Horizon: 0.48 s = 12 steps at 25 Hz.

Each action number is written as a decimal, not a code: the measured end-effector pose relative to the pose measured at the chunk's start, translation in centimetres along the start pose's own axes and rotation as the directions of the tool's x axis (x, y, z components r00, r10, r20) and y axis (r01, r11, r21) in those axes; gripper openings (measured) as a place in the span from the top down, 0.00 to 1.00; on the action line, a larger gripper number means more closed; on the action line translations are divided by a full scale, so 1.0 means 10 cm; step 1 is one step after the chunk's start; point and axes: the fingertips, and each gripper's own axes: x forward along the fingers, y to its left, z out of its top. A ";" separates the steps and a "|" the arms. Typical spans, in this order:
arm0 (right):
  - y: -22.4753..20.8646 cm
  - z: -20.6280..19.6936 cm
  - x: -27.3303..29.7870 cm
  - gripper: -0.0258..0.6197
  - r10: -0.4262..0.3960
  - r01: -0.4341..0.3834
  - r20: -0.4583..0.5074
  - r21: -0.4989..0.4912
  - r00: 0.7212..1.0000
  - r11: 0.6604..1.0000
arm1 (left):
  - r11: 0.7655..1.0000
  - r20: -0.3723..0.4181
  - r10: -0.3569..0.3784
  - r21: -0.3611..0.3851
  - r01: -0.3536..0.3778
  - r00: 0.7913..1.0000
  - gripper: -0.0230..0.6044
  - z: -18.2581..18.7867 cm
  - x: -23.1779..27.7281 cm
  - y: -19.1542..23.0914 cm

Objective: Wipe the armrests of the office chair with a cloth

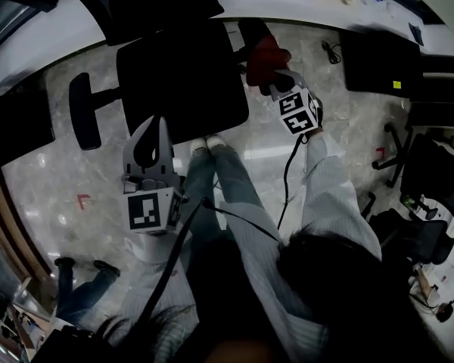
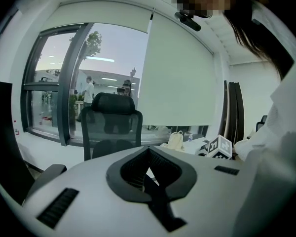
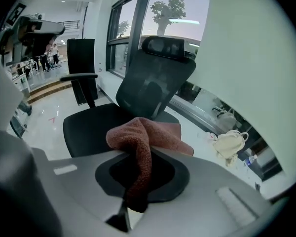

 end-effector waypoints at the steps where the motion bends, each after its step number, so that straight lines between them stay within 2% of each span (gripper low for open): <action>1: -0.08 0.06 0.09 0.92 -0.004 0.004 0.000 -0.001 1.000 1.000 | 1.000 -0.005 0.007 0.000 -0.007 1.000 0.96 -0.01 0.00 0.02; 8: -0.65 0.56 0.85 0.92 -0.030 0.030 -0.040 0.017 0.999 0.999 | 0.997 -0.032 0.072 0.023 -0.072 0.997 0.96 -0.06 -0.02 0.32; 12: -0.75 0.68 0.99 0.92 -0.035 0.037 -0.068 0.030 0.997 0.999 | 0.995 -0.047 0.103 0.018 -0.103 0.994 0.96 -0.07 -0.05 0.41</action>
